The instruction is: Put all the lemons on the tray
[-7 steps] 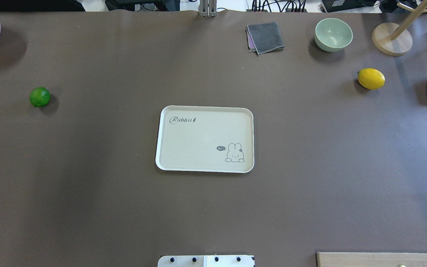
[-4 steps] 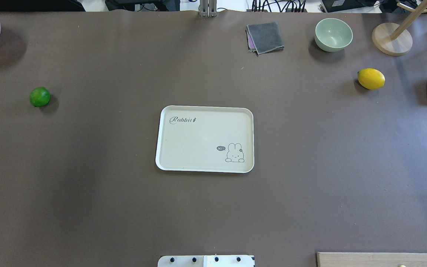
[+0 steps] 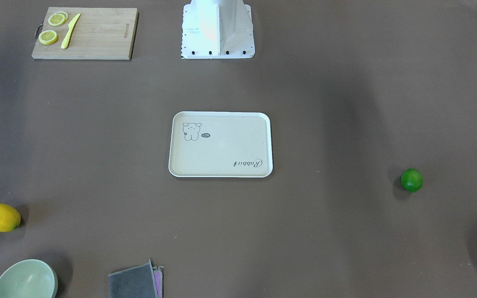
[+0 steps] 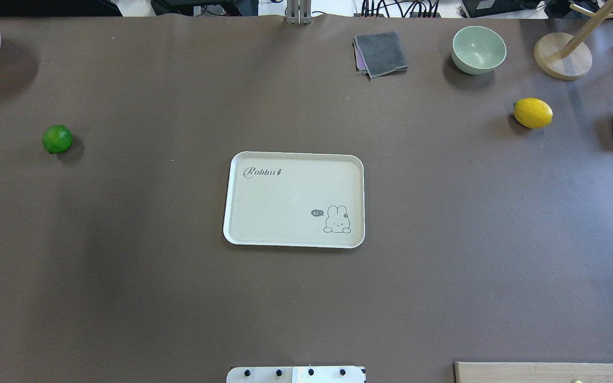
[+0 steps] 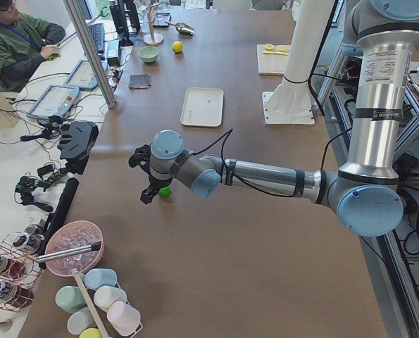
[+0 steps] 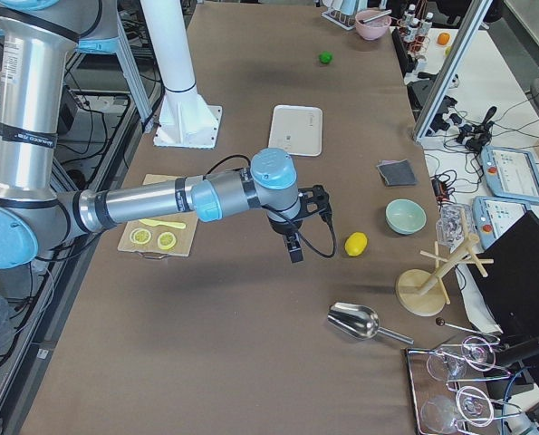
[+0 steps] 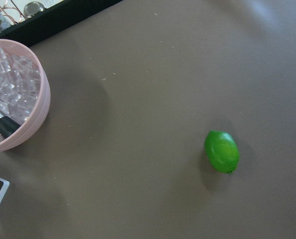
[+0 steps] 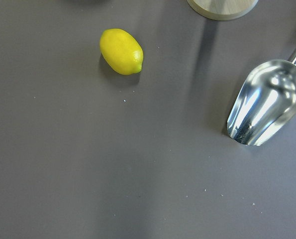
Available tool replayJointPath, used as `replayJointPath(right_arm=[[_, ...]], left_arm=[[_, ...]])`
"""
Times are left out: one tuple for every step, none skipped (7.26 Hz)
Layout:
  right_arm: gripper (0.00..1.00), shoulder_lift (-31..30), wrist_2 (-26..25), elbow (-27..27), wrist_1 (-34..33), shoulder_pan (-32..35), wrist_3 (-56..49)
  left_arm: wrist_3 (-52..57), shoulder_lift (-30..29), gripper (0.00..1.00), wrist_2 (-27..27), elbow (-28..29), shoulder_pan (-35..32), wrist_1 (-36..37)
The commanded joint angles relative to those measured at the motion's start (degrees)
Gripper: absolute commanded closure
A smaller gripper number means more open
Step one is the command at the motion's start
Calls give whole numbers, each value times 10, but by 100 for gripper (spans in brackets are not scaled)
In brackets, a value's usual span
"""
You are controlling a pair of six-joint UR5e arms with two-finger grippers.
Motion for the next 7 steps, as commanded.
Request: replayJointPath(right_arm=[[0, 13, -10, -34, 60, -39, 64], [0, 13, -20, -47, 100, -51, 94], [0, 12, -22, -51, 112, -58, 109], [0, 12, -21, -51, 112, -59, 109], [0, 12, -22, -51, 112, -59, 109], [0, 12, -22, -51, 112, -59, 109], [0, 12, -22, -51, 112, -59, 109]], left_arm=[[-2, -67, 2, 1, 80, 48, -8], [-20, -96, 2, 1, 119, 77, -13], [-85, -118, 2, 2, 156, 117, -58], [-165, -121, 2, 64, 173, 174, -123], [-213, -121, 2, 103, 180, 194, -147], [-210, -121, 2, 103, 179, 194, -148], [-208, -116, 2, 99, 175, 188, -146]])
